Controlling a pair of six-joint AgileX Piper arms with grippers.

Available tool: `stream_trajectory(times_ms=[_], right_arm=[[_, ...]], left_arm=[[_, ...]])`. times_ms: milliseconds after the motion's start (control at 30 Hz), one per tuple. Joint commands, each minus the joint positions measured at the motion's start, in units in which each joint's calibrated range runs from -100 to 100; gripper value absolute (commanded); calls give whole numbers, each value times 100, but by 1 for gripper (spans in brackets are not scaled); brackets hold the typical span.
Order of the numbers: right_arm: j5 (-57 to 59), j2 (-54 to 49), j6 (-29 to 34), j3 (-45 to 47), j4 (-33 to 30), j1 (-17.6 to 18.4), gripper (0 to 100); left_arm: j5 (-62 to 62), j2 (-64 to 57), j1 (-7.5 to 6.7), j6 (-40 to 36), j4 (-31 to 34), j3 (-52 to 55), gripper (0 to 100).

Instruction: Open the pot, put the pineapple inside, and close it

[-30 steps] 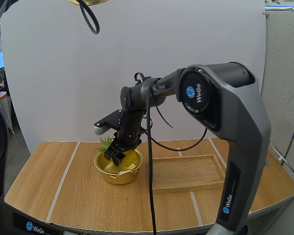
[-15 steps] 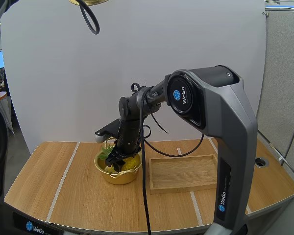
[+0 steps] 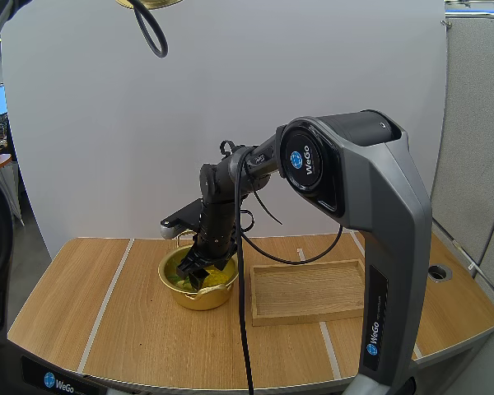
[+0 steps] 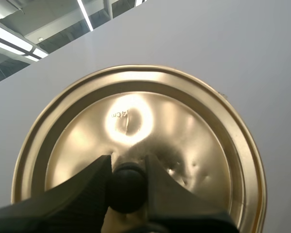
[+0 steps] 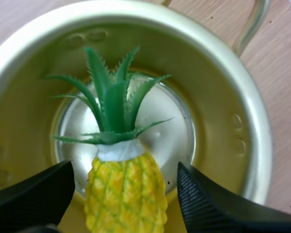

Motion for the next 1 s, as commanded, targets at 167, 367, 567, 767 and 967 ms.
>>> stream_trajectory(times_ms=[167, 367, 567, 767, 967], right_arm=[[872, -1434, 28, -37, 250, 5, 100], [1688, -2521, 78, -12, 413, 5, 100], [1910, -3736, 263, 536, 410, 5, 100], [2581, -4939, 348, 1011, 391, 5, 100], [2836, -6241, 403, 1658, 291, 5, 100]], left_arm=[[-239, -13, -19, -25, 30, -26, 0], [-239, -13, -19, -25, 30, -26, 0], [-239, -13, -19, -25, 30, -26, 0], [-239, -13, -19, -25, 30, -26, 0], [-239, -13, -19, -25, 30, -26, 0]])
